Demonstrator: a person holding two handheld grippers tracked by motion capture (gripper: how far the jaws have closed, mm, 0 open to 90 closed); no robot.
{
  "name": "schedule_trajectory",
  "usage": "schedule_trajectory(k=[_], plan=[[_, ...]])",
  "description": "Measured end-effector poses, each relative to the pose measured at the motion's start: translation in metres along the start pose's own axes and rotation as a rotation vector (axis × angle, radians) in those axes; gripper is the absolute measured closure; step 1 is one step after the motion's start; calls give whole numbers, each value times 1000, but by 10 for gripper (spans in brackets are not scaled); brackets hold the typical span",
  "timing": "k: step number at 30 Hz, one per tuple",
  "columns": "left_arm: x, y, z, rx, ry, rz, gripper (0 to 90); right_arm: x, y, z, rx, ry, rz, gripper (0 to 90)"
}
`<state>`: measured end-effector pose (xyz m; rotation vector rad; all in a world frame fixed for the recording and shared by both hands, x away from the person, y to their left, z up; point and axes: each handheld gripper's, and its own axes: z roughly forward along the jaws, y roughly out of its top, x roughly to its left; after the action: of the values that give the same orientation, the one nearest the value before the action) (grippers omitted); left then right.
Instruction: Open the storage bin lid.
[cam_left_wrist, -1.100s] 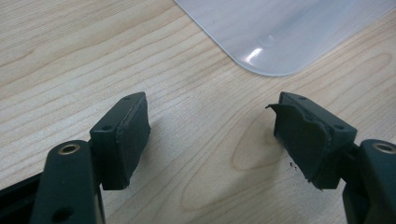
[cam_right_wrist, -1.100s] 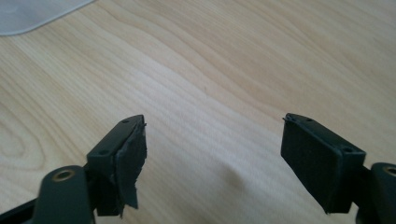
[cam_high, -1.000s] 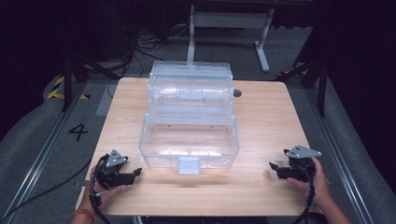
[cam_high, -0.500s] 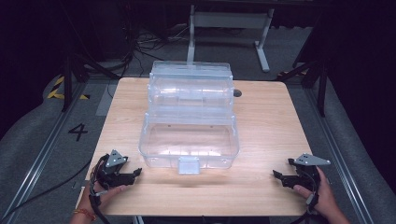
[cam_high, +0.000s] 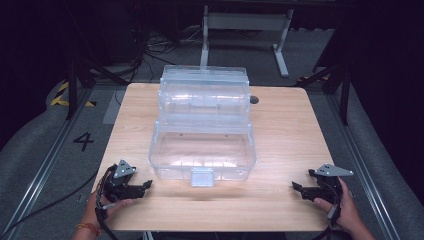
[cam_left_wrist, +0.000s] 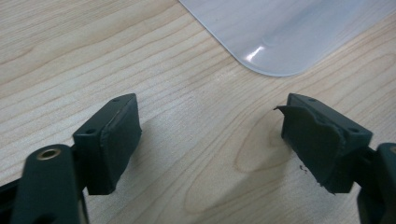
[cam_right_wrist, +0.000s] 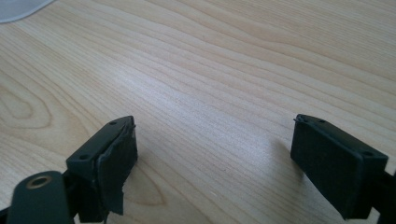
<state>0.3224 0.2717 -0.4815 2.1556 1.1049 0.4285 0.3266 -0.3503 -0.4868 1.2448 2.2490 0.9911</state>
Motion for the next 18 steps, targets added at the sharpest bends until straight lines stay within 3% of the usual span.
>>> schedule_trajectory(k=[18], plan=[[-2,1,1,6,6,-2,148,-1,0,0,0,7,-7,147]])
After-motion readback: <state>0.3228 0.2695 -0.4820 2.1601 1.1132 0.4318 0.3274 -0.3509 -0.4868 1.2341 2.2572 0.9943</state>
